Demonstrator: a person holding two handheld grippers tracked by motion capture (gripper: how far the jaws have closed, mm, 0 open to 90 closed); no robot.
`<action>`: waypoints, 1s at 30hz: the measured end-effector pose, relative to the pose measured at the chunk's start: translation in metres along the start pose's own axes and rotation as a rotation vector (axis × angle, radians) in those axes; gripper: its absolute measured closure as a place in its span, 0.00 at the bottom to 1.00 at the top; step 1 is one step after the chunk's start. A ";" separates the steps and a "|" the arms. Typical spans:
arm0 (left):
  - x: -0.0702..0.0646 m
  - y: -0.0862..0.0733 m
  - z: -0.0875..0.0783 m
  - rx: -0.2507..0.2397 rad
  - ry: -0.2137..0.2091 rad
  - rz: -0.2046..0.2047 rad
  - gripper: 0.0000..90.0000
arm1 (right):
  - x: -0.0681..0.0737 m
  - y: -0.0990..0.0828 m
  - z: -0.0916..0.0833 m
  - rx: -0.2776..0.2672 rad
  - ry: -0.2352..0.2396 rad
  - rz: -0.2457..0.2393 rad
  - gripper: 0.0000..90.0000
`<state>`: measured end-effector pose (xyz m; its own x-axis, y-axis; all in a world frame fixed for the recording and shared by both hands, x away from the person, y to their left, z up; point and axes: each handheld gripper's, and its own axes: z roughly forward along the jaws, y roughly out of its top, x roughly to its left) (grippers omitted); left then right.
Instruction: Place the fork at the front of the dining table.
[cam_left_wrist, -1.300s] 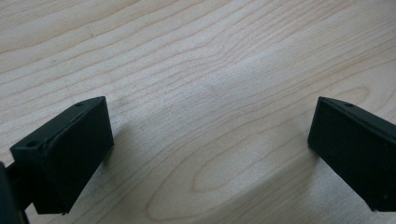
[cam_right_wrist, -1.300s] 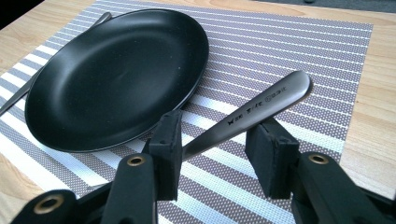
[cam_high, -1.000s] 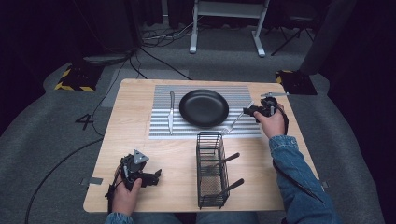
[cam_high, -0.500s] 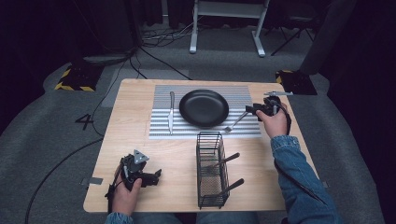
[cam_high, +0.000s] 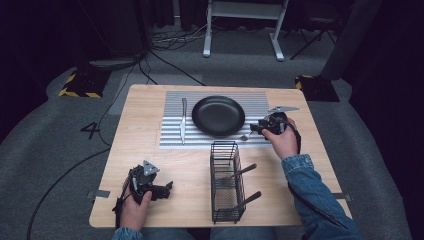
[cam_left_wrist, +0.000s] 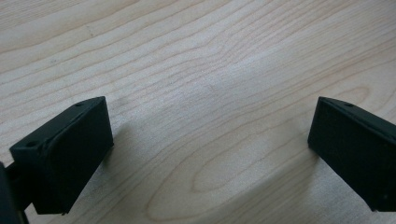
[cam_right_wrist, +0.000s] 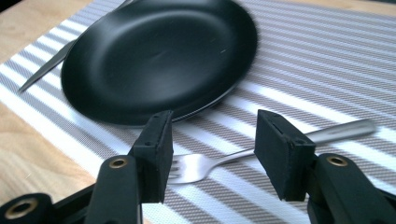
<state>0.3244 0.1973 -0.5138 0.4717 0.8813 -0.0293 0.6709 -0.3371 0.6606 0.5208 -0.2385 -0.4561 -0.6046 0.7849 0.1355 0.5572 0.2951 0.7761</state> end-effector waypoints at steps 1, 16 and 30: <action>0.000 0.000 0.000 0.000 0.000 0.000 0.00 | 0.004 -0.001 0.002 0.006 0.004 -0.005 0.52; 0.000 0.000 0.000 0.001 0.000 0.002 0.00 | 0.041 -0.020 0.026 0.080 0.038 -0.038 0.49; 0.000 0.000 0.000 -0.002 -0.001 -0.002 0.00 | 0.027 -0.036 0.020 0.102 0.012 -0.010 0.51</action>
<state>0.3247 0.1970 -0.5140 0.4709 0.8816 -0.0319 0.6705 -0.3342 0.6623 0.4960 -0.2173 -0.4932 -0.6172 0.7749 0.1360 0.6055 0.3575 0.7111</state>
